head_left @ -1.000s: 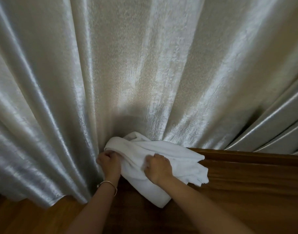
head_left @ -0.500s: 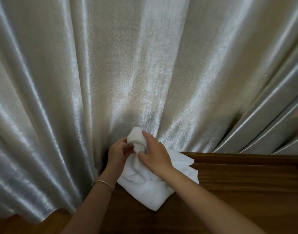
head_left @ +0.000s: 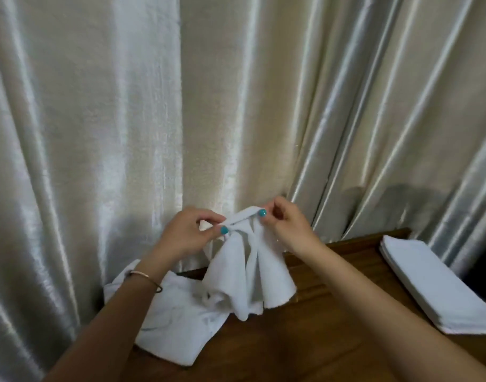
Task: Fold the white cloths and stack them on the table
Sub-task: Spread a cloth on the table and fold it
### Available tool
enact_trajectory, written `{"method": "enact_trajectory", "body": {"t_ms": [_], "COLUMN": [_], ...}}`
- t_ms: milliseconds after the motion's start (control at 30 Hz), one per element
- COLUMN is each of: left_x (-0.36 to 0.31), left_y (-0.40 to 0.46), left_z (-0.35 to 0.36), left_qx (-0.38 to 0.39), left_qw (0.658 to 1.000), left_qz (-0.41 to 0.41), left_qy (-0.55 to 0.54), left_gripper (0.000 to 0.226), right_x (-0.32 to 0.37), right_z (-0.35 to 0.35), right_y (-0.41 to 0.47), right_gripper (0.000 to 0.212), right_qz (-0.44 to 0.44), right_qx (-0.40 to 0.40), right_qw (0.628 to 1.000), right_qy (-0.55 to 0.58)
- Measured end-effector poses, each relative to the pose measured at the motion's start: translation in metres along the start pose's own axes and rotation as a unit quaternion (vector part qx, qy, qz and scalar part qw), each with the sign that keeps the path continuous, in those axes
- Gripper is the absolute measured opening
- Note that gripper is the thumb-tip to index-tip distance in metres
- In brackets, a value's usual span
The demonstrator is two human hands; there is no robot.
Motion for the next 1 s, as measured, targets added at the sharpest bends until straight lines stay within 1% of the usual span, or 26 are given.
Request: {"method": "enact_trajectory", "body": {"t_ms": [67, 100, 133, 167, 233, 267, 367, 400, 500, 567, 633, 700, 800, 933, 967, 1000], "left_x": [-0.025, -0.037, -0.048, -0.058, -0.075, -0.085, -0.108, -0.113, -0.113, -0.109, -0.107, -0.104, -0.101, -0.099, -0.099, -0.099], "left_y": [0.005, 0.007, 0.008, 0.008, 0.008, 0.007, 0.005, 0.004, 0.005, 0.003, 0.000, -0.003, -0.009, -0.029, -0.036, -0.042], "left_z": [0.019, 0.031, 0.044, 0.057, 0.078, 0.088, 0.116, 0.124, 0.141, 0.147, 0.149, 0.149, 0.146, 0.151, 0.153, 0.154], "left_qx": [0.039, 0.048, 0.054, 0.055, 0.041, 0.028, 0.018, 0.019, 0.034, 0.041, 0.025, 0.013, 0.038, 0.097, 0.097, 0.089], "left_qw": [0.997, 0.995, 0.995, 0.996, 0.995, 0.995, 0.993, 0.993, 0.997, 0.998, 0.999, 1.000, 0.997, 0.976, 0.972, 0.971], "left_qz": [0.048, 0.070, 0.078, 0.073, 0.061, 0.070, 0.118, 0.113, 0.067, 0.049, 0.024, -0.013, -0.050, -0.118, -0.133, -0.147], "left_qy": [0.055, 0.058, 0.041, 0.001, -0.067, -0.068, -0.027, -0.016, 0.005, 0.024, 0.030, 0.024, 0.054, 0.156, 0.168, 0.169], "left_gripper": [0.018, 0.015, 0.015, 0.017, 0.021, 0.023, 0.029, 0.028, 0.026, 0.027, 0.033, 0.030, 0.025, 0.014, 0.013, 0.021], "right_x": [0.003, 0.005, 0.006, 0.007, 0.010, 0.011, 0.012, 0.010, 0.005, -0.001, -0.007, -0.015, -0.028, -0.048, -0.053, -0.059], "right_z": [-0.025, -0.036, -0.048, -0.059, -0.082, -0.093, -0.121, -0.131, -0.168, -0.198, -0.227, -0.254, -0.284, -0.313, -0.319, -0.324], "right_y": [-0.004, -0.006, -0.008, -0.009, -0.011, -0.013, -0.019, -0.021, -0.026, -0.026, -0.025, -0.025, -0.026, -0.027, -0.026, -0.026], "right_gripper": [0.020, 0.017, 0.016, 0.016, 0.022, 0.025, 0.023, 0.022, 0.018, 0.024, 0.032, 0.034, 0.033, 0.027, 0.026, 0.026], "right_qz": [-0.029, -0.044, -0.051, -0.051, -0.047, -0.047, -0.048, -0.053, -0.063, -0.059, -0.053, -0.050, -0.056, -0.039, -0.034, -0.034], "right_qx": [-0.005, -0.007, -0.012, -0.021, -0.041, -0.046, -0.036, -0.036, -0.067, -0.111, -0.148, -0.171, -0.184, -0.198, -0.199, -0.194], "right_qw": [0.999, 0.998, 0.997, 0.997, 0.998, 0.998, 0.998, 0.998, 0.995, 0.991, 0.984, 0.978, 0.975, 0.972, 0.971, 0.973], "right_qy": [-0.029, -0.047, -0.057, -0.054, -0.023, -0.008, 0.002, 0.002, 0.027, 0.051, 0.081, 0.106, 0.109, 0.119, 0.125, 0.124]}}
Point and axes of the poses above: each hand's wrist, its own y-axis towards the middle knuckle, its own z-axis out of the palm, x = y × z, the point moved 3 cm from there along y, towards the middle knuckle, and after that the axes turned 1 degree about -y, right-handed, at the moved point
